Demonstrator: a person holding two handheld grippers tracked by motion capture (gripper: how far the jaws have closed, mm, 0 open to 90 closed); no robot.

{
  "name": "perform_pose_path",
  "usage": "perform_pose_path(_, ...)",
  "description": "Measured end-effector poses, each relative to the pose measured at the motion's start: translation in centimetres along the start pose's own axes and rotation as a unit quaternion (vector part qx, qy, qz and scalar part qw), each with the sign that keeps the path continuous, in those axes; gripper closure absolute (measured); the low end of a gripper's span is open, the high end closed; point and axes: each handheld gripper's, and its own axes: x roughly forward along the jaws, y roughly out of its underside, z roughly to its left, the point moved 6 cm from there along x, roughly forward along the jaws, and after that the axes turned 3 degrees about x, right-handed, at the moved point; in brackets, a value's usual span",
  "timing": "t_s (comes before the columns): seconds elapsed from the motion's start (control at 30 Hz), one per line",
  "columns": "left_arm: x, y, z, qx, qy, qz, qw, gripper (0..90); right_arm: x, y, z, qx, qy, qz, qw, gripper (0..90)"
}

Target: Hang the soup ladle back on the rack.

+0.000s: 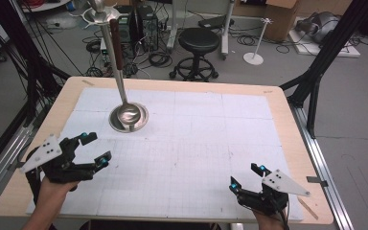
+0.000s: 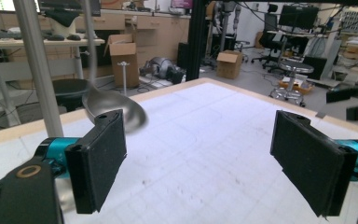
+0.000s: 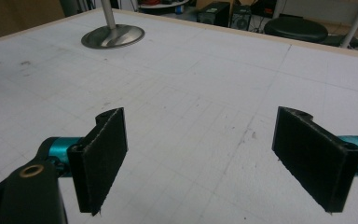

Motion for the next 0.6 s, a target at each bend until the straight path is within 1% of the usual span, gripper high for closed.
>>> perform_pose_path(0.1, -0.9, 1.4, -0.2, -0.008, -0.007, 0.007, 0.9999, 18.7, -0.3, 0.0, 0.2, 0.005, 0.0, -0.005, 1.0, 16.7)
perform_pose_path(0.2, -1.5, 2.7, -0.2, -0.014, -0.013, 0.016, 0.9997, 18.9, -0.3, -0.1, 0.3, 0.004, 0.001, -0.006, 1.0, 16.7)
perform_pose_path(0.23, -1.7, 3.0, -0.1, -0.018, -0.016, 0.018, 0.9996, 19.0, -0.2, -0.1, 0.4, -0.002, 0.002, -0.009, 1.0, 16.7)
perform_pose_path(0.27, -1.8, 3.3, 0.0, -0.019, -0.015, 0.019, 0.9995, 19.0, -0.2, -0.1, 0.4, -0.002, 0.002, -0.009, 1.0, 16.7)
perform_pose_path(0.3, -2.0, 3.6, 0.1, -0.027, -0.016, 0.019, 0.9993, 19.3, -0.2, -0.1, 0.4, -0.002, 0.003, -0.012, 0.9999, 16.7)
perform_pose_path(0.4, -2.3, 3.8, 0.3, -0.032, -0.019, 0.021, 0.9991, 19.5, -0.1, -0.2, 0.5, 0.0, 0.005, -0.012, 0.9999, 16.7)
perform_pose_path(0.6, -2.6, 3.9, 0.4, -0.032, -0.02, 0.024, 0.999, 20.1, 0.1, -0.2, 0.7, -0.003, 0.005, -0.015, 0.9999, 16.7)
